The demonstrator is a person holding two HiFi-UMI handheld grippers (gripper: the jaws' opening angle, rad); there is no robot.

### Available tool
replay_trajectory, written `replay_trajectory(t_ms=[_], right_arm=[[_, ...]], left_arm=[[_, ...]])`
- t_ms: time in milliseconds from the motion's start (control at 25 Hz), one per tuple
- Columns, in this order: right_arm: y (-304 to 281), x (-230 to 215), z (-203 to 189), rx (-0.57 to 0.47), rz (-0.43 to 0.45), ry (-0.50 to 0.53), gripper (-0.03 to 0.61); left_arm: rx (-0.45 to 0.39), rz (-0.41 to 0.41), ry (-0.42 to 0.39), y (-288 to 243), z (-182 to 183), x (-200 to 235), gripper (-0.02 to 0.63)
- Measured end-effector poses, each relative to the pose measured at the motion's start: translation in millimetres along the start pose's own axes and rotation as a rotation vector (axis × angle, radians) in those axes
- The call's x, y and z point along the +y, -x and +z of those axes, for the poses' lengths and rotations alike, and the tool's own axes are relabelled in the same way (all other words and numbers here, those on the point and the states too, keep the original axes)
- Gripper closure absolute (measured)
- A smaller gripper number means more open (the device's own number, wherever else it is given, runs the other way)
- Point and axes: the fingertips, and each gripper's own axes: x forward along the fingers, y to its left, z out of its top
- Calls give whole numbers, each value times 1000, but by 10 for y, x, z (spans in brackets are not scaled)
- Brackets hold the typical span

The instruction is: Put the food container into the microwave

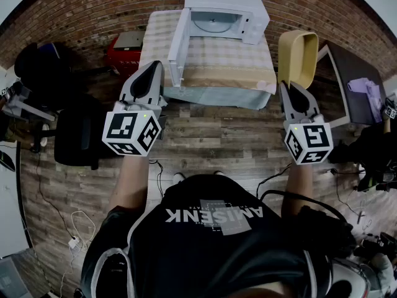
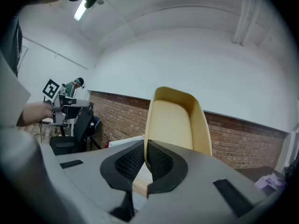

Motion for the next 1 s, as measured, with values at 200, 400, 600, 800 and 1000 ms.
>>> replay_trajectory(t_ms=[200, 400, 600, 800, 1000], right_arm=[[16, -33, -6, -3, 2, -9, 532], [38, -95, 14, -11, -4, -3, 532], [73, -114, 12, -17, -5, -1, 531], [93, -217, -38, -20, 14, 6, 531], [163, -342, -149, -17, 36, 7, 531]], left_arm=[[17, 18, 7, -18, -60, -28, 601], [20, 29, 2, -45, -61, -100, 601], [23, 26, 11, -19, -46, -184, 601], [14, 16, 45, -14, -12, -399, 601], [36, 20, 10, -99, -103, -609, 601]])
